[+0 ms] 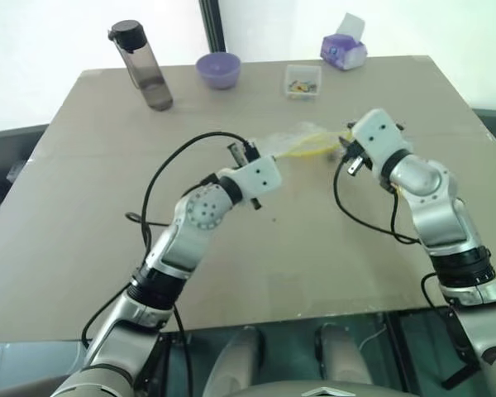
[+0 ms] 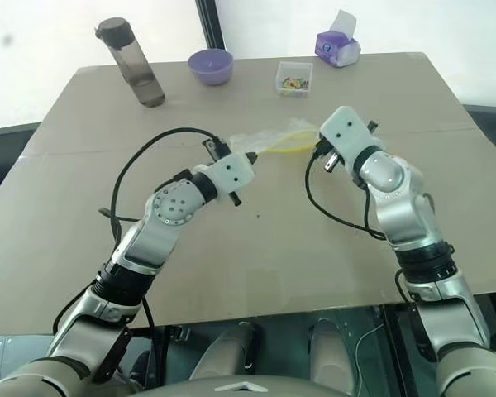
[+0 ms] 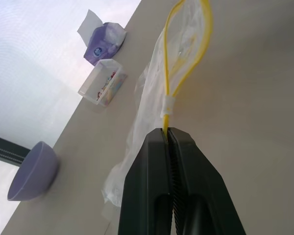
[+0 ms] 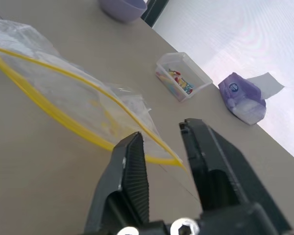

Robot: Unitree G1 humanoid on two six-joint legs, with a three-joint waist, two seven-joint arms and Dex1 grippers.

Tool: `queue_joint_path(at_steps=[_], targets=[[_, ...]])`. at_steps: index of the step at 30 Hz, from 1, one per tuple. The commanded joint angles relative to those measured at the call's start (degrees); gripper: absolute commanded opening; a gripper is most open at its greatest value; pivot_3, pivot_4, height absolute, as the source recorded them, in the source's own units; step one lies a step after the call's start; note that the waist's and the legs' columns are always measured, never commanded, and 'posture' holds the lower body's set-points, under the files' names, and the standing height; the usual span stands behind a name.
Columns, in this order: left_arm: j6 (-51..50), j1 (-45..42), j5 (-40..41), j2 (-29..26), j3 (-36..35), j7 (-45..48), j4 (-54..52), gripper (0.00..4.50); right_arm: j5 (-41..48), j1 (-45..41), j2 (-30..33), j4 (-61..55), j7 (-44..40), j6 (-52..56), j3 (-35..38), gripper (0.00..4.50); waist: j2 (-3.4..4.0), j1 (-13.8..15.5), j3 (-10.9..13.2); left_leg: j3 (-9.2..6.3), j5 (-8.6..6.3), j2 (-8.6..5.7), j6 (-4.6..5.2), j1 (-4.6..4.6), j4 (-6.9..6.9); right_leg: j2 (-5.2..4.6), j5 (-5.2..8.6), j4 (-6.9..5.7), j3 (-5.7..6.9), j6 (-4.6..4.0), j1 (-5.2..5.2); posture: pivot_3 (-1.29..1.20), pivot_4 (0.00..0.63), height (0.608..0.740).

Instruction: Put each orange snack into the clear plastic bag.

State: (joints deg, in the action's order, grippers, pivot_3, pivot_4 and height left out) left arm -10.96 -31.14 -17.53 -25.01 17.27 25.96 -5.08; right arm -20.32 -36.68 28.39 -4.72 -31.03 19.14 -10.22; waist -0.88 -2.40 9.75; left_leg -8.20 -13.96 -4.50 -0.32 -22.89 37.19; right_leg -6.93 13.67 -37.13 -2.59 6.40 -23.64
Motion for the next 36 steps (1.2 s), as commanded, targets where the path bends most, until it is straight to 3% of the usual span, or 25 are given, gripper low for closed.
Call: queue_joint_path(at_steps=[1,11,16,26,36], targets=[[1.7,0.3,0.6,0.4,-1.8,-0.5,-1.9,0.00,0.5,0.5,-1.1,-2.2,0.4,0.3,-0.3,0.02,0.00,0.0,0.0,0.00,0.00,0.00,0.00,0.00,0.00,0.00,0.00,-0.01,0.00,0.00,0.00,0.00,0.150,0.739],[7.2,0.0,1.6,1.2,-1.2,1.1,-2.6,0.00,0.6,-3.2,-4.7,9.4,3.1,-4.7,-2.8,0.02,0.00,0.1,0.0,0.00,0.00,-0.02,0.00,0.00,0.04,-0.02,0.00,-0.03,-0.01,0.00,0.00,0.00,0.150,0.739],[10.0,0.6,1.5,1.2,-0.3,2.8,-3.4,0.00,-1.6,-5.2,-3.5,17.2,2.7,-12.0,-6.1,0.02,0.00,0.0,0.0,0.01,0.00,-0.02,0.00,0.00,0.04,-0.02,0.00,-0.02,-0.01,0.00,0.00,0.00,0.150,0.739],[7.6,2.0,-1.5,1.9,-0.5,1.7,-3.5,0.00,-6.2,-4.2,0.7,17.0,1.5,-22.6,-9.8,4.47,0.00,0.0,0.0,0.01,0.00,-0.02,0.00,0.00,0.04,-0.01,0.00,-0.03,-0.01,0.00,0.00,0.00,0.150,0.739],[6.3,2.9,-2.9,3.0,-0.1,1.5,-3.5,0.00,-4.7,2.1,4.6,4.5,-2.0,-18.5,-5.6,4.47,0.00,0.1,0.0,0.01,0.00,-0.02,0.00,0.00,0.05,-0.01,0.00,-0.03,0.00,0.00,0.01,0.00,0.150,0.739]])
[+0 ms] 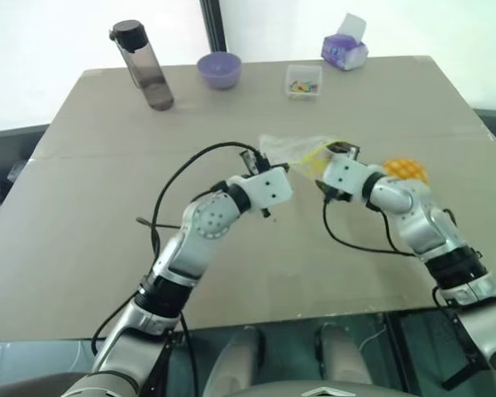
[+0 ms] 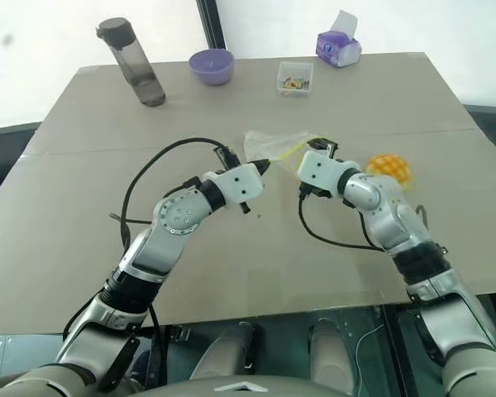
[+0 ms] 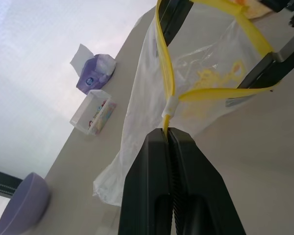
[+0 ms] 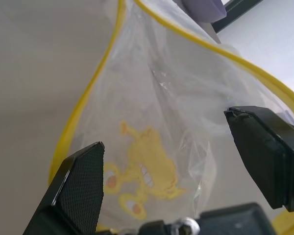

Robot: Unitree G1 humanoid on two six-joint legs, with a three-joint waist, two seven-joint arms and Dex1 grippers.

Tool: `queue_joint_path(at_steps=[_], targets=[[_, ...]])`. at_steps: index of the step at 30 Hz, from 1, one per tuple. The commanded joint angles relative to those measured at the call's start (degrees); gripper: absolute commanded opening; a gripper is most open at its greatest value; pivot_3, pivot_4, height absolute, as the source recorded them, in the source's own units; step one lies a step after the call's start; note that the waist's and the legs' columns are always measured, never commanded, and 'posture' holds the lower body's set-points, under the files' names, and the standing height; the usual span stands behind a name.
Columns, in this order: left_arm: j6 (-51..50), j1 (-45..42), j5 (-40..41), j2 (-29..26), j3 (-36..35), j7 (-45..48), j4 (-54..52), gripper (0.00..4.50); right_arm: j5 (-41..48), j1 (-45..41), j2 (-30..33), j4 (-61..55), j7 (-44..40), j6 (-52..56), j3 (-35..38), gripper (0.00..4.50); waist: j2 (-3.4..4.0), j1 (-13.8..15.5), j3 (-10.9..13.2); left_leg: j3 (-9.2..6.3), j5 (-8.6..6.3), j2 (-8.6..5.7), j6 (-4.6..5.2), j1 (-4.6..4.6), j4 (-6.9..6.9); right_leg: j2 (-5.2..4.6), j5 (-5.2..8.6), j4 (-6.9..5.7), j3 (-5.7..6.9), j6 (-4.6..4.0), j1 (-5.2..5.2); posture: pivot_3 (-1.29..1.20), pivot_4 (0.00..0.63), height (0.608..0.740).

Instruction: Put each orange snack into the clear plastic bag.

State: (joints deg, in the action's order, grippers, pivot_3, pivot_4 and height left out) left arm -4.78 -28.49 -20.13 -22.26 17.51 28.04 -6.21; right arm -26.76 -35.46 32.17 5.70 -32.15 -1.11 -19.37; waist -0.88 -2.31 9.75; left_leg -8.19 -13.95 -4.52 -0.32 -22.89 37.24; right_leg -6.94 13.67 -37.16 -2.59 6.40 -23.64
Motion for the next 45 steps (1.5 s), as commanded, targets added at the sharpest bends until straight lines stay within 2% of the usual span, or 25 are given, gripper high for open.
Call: queue_joint_path(at_steps=[1,5,9,12,14,16,22,29,32,37,40,45], targets=[[0.0,0.6,-0.4,0.4,-0.2,-0.5,-2.7,0.00,2.9,1.9,1.1,-7.9,-1.4,2.4,4.6,4.47,0.00,0.0,0.0,-0.01,0.00,0.00,0.00,0.00,0.00,0.00,0.00,0.00,0.00,0.00,0.01,0.00,0.150,0.739],[-0.2,1.3,-0.5,0.8,-0.1,-0.5,-3.0,0.00,10.2,6.5,2.4,-15.1,-6.0,5.2,9.1,4.47,0.00,0.1,0.0,-0.01,0.00,0.01,0.00,0.01,0.00,0.00,0.00,0.00,0.00,0.00,0.02,0.00,0.150,0.739],[-0.9,1.9,-0.6,1.2,-0.3,-1.0,-3.0,0.00,21.8,12.0,3.0,-19.4,-8.6,13.7,20.0,4.47,0.00,0.4,0.0,-0.03,-0.01,0.01,0.01,0.01,0.03,0.00,0.00,0.00,0.02,0.00,0.07,0.00,0.150,0.739],[-1.3,2.3,-0.9,1.4,-0.4,-1.5,-3.2,0.00,26.8,13.6,4.0,-18.6,-8.9,18.3,25.8,4.47,0.00,0.5,0.0,-0.02,-0.01,-0.01,0.01,0.02,0.07,-0.01,0.00,0.00,0.01,0.01,0.10,0.00,0.150,0.739],[-1.5,2.0,-1.0,1.8,-0.4,-2.2,-2.5,0.00,30.4,13.1,3.9,-14.5,-6.7,25.5,31.4,4.47,0.00,0.5,0.0,-0.02,-0.01,-0.01,0.01,0.03,0.07,-0.01,0.00,-0.02,0.01,0.00,0.09,0.00,0.150,0.739],[-1.6,1.7,-1.3,2.3,-0.3,-2.5,-2.2,0.00,31.3,13.0,4.3,-11.0,-4.7,27.5,34.0,4.47,-0.01,0.6,0.0,-0.02,-0.01,0.01,0.01,0.06,0.07,0.00,0.00,-0.04,0.01,0.00,0.11,0.00,0.150,0.739],[-1.9,2.2,-1.4,2.9,0.1,-2.6,-2.6,0.00,37.2,14.5,2.5,-7.3,-4.3,31.9,37.0,4.47,0.03,0.3,0.0,0.04,-0.01,0.03,0.02,0.07,0.06,0.00,0.00,-0.08,-0.03,0.00,0.08,0.00,0.150,0.739],[-2.1,2.0,-1.5,3.1,0.1,-2.5,-2.6,0.00,38.6,15.2,1.9,-1.3,-2.6,31.6,36.5,4.47,0.04,0.3,0.0,0.05,-0.01,-0.02,0.02,0.07,0.08,-0.05,0.00,-0.10,-0.03,0.00,0.09,0.00,0.150,0.739],[-2.0,1.9,-1.5,3.3,0.1,-2.5,-2.4,0.00,36.7,14.1,2.5,3.3,0.0,31.8,35.3,4.47,0.04,0.3,0.0,0.05,-0.01,-0.02,0.02,0.08,0.08,-0.04,0.00,-0.13,-0.03,0.00,0.09,0.00,0.150,0.739],[-1.9,1.9,-1.4,3.4,0.2,-2.4,-2.3,0.00,38.3,13.1,2.1,4.9,-0.6,31.1,35.0,4.47,0.06,0.3,0.0,0.05,0.00,-0.03,0.02,0.08,0.10,-0.05,0.00,-0.15,-0.04,0.01,0.09,0.00,0.150,0.739],[-1.7,1.7,-1.4,3.3,0.2,-2.4,-2.0,0.00,38.7,13.3,2.0,4.4,-1.0,30.2,34.7,3.67,0.06,0.3,0.0,0.05,0.00,-0.03,0.02,0.08,0.10,-0.05,0.00,-0.15,-0.04,0.01,0.09,0.00,0.150,0.739],[-1.7,2.0,-1.4,3.2,0.2,-2.3,-2.3,0.00,39.4,14.2,1.9,3.1,-1.4,29.7,34.2,1.39,0.06,0.3,0.0,0.05,0.00,-0.03,0.02,0.08,0.10,-0.05,0.00,-0.16,-0.04,0.01,0.09,0.00,0.150,0.739]])
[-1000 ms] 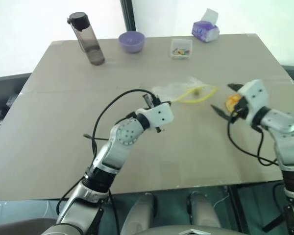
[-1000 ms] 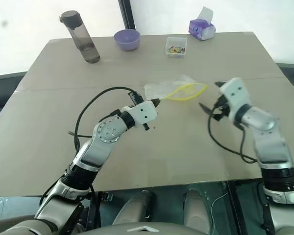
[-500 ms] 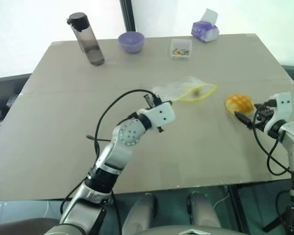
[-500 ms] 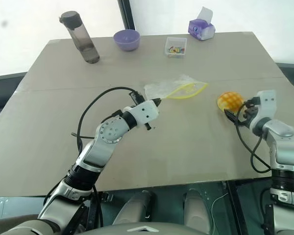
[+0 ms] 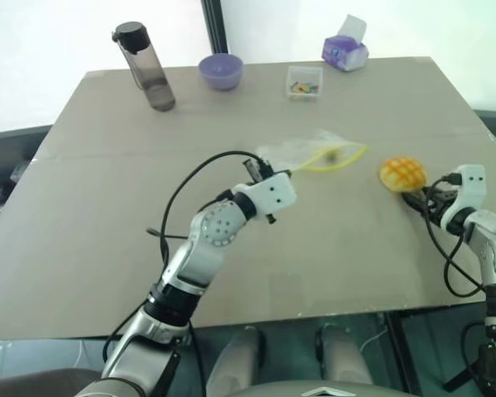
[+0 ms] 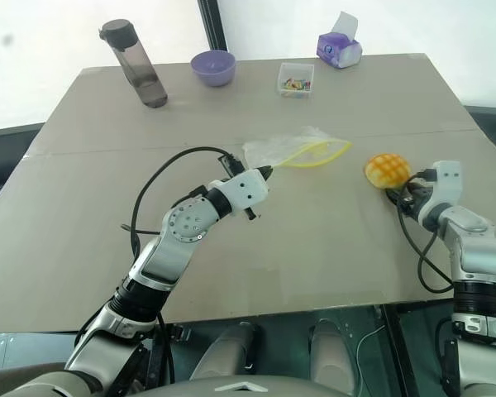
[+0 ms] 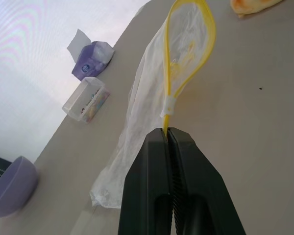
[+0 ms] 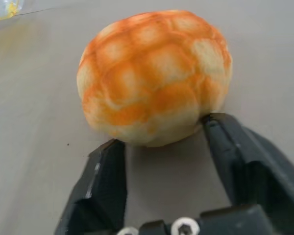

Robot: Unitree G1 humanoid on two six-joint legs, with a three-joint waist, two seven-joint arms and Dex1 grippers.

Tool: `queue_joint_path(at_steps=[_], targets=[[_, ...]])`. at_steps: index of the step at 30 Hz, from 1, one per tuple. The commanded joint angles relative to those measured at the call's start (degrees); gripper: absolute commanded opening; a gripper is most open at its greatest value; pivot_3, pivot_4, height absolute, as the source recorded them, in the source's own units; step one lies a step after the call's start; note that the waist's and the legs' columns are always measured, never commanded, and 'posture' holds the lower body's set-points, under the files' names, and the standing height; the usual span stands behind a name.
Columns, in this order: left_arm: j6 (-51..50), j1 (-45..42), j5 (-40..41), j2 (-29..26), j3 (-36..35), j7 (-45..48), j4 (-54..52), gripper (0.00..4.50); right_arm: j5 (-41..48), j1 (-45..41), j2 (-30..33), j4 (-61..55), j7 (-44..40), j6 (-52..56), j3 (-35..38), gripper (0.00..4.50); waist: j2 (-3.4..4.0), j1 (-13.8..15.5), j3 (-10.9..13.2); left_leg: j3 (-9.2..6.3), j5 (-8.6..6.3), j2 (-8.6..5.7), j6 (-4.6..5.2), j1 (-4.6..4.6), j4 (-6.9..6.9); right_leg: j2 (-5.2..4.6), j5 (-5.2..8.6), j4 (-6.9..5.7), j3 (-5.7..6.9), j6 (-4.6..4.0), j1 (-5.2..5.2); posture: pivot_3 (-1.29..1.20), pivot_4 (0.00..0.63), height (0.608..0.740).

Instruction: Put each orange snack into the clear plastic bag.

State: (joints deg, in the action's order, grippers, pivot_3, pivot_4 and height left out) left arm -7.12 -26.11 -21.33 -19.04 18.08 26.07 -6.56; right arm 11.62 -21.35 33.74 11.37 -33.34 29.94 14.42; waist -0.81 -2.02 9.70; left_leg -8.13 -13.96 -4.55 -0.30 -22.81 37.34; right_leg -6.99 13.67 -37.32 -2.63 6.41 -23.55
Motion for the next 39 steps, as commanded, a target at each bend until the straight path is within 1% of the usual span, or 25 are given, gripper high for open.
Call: queue_joint_path(at_steps=[1,2,3,10,14,17,20,23,27,30,39], targets=[[0.6,-0.3,-0.2,-0.1,-0.4,-0.3,-2.0,0.00,1.2,0.3,0.3,-2.8,-0.3,-1.5,0.4,0.88,0.00,0.0,0.0,0.00,0.00,0.00,0.00,0.00,0.00,0.00,0.00,0.00,0.00,0.00,0.00,0.00,0.150,0.739],[0.6,-0.3,-0.2,-0.1,-0.4,-0.3,-2.0,0.00,1.2,0.4,0.3,-3.0,-0.3,-1.7,0.2,0.38,0.00,0.0,0.0,0.00,0.00,0.00,0.00,0.00,0.00,0.00,0.00,0.00,0.00,0.00,0.00,0.00,0.150,0.739],[0.5,-0.2,-0.2,-0.1,-0.4,-0.2,-2.1,0.00,1.2,0.5,0.3,-3.2,-0.3,-1.9,0.1,0.04,0.00,0.0,0.0,0.00,0.00,0.00,0.00,0.00,0.00,0.00,0.00,0.00,0.00,0.00,0.00,0.00,0.150,0.739],[0.7,-0.2,-0.2,-0.2,-0.2,-0.1,-2.0,0.00,1.6,1.8,0.4,-5.0,-0.6,-2.8,-0.2,0.04,0.00,0.0,0.0,-0.01,0.00,0.00,0.00,0.00,0.00,0.00,0.00,-0.01,0.00,0.00,0.00,0.00,0.150,0.739],[0.8,-0.2,-0.3,-0.3,-0.3,-0.1,-1.9,0.00,6.7,4.4,2.2,-13.3,-5.0,0.6,1.3,0.04,0.01,0.0,0.0,-0.02,0.00,0.00,0.00,0.00,0.00,0.01,0.00,-0.01,0.01,0.00,-0.01,0.00,0.150,0.739],[0.8,0.1,-0.3,-0.4,-0.1,-0.1,-2.1,0.00,12.8,5.8,3.8,-19.0,-7.8,5.3,3.9,0.04,0.01,0.1,0.0,-0.01,-0.01,0.00,0.01,-0.01,0.02,0.00,0.00,-0.01,0.00,0.01,0.01,0.00,0.150,0.739],[0.8,0.3,-0.4,-0.4,0.0,-0.1,-2.2,0.00,18.2,6.4,5.3,-22.9,-9.2,9.7,6.5,0.04,0.01,0.2,0.0,-0.04,-0.09,0.00,0.16,-0.01,0.03,0.01,0.00,-0.02,0.02,0.01,0.01,0.00,0.150,0.739],[0.9,0.3,-0.3,-0.4,0.0,0.0,-2.1,0.00,21.5,7.1,6.8,-25.8,-10.2,12.4,7.5,0.04,0.01,0.3,0.0,-0.03,-0.12,0.00,0.21,0.00,0.04,0.01,0.00,-0.03,0.02,0.01,0.01,0.00,0.150,0.739],[1.2,0.0,-0.2,-0.2,0.2,-0.1,-1.5,0.00,24.7,8.0,7.8,-30.4,-10.8,15.2,5.6,0.04,0.01,0.4,0.0,-0.04,-0.13,0.00,0.22,0.00,0.04,0.01,0.00,-0.03,0.02,0.01,0.01,0.00,0.150,0.739],[1.2,-0.2,-0.3,0.0,0.4,-0.1,-1.5,0.00,24.7,7.9,7.4,-31.3,-10.2,15.3,3.6,0.04,0.01,0.4,0.0,-0.02,-0.13,0.01,0.22,0.00,0.05,0.00,0.01,-0.04,0.02,0.01,0.01,0.00,0.150,0.739],[1.4,-0.1,-0.4,0.2,0.8,0.0,-1.6,0.00,22.5,2.9,5.8,-26.2,-8.9,13.1,-1.7,0.04,0.01,1.2,0.0,-0.03,-0.12,0.00,0.21,0.00,0.07,0.01,0.01,-0.05,0.03,0.01,0.01,0.00,0.150,0.739]])
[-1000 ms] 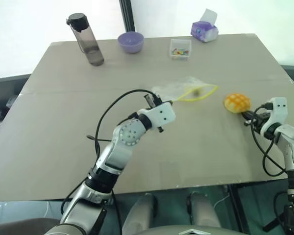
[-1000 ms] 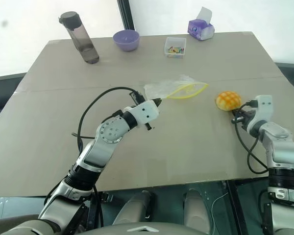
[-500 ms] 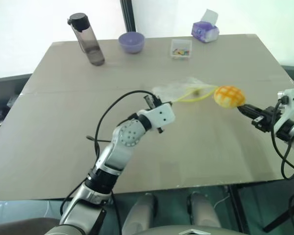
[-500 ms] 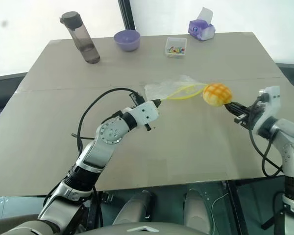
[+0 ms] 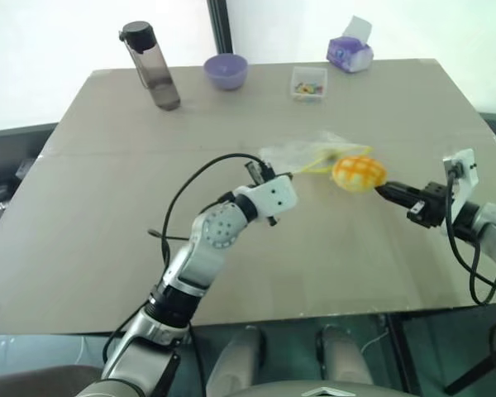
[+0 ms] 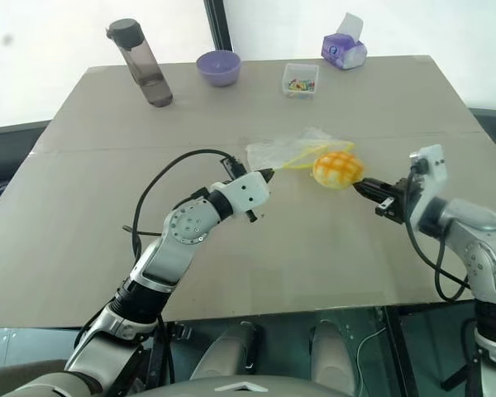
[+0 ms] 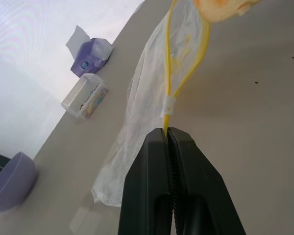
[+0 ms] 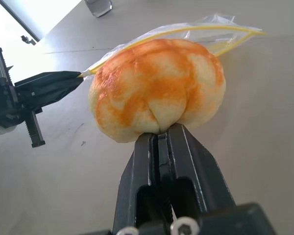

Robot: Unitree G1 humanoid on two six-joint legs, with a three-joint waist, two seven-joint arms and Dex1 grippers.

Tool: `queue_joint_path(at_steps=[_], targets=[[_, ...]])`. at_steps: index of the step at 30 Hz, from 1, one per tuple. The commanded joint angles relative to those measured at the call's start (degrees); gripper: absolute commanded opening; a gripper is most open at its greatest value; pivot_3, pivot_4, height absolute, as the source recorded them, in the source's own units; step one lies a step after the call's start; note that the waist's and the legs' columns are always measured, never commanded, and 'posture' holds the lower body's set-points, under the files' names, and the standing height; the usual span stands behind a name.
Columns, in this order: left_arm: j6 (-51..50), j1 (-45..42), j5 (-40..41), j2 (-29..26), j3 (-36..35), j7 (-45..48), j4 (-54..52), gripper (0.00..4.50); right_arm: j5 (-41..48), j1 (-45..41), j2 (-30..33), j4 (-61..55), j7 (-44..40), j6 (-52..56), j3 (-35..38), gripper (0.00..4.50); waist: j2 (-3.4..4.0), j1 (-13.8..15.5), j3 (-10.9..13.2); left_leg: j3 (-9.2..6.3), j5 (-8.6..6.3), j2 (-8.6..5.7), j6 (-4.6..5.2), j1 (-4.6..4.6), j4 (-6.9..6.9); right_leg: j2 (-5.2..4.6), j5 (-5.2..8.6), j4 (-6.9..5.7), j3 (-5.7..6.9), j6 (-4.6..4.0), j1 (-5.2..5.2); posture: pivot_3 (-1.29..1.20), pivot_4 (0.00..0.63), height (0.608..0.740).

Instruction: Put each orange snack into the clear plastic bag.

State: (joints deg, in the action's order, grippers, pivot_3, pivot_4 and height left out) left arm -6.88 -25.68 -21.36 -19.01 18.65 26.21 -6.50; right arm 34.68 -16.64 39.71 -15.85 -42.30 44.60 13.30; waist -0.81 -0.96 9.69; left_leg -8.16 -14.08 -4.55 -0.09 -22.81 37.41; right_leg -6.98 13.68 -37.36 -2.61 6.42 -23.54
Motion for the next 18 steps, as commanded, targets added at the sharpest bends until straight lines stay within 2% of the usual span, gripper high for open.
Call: queue_joint_path(at_steps=[1,12,18], targets=[[1.1,-0.4,-0.4,0.1,0.3,-0.1,-1.8,0.00,-0.6,-2.4,-0.4,1.6,0.0,-1.8,-0.7,0.04,0.00,0.2,0.0,0.00,0.00,0.00,-0.01,0.00,0.00,0.00,0.00,0.00,0.00,0.00,0.00,0.00,0.150,0.739],[1.6,0.3,0.1,0.5,0.8,0.1,-2.9,0.00,-3.1,-6.0,-1.2,7.2,0.4,-2.9,-3.5,0.04,0.00,0.1,0.0,0.01,0.03,-0.01,-0.05,-0.01,0.00,-0.01,0.00,0.01,0.00,0.00,0.00,0.00,0.150,0.739],[2.2,0.2,0.3,0.8,1.4,0.4,-2.8,0.00,-2.0,-8.2,-2.9,5.6,0.3,-1.5,-4.9,0.04,0.00,0.2,0.0,-0.02,0.03,0.00,-0.06,-0.01,0.00,0.00,0.00,0.00,0.01,0.00,-0.01,0.00,0.150,0.739]])
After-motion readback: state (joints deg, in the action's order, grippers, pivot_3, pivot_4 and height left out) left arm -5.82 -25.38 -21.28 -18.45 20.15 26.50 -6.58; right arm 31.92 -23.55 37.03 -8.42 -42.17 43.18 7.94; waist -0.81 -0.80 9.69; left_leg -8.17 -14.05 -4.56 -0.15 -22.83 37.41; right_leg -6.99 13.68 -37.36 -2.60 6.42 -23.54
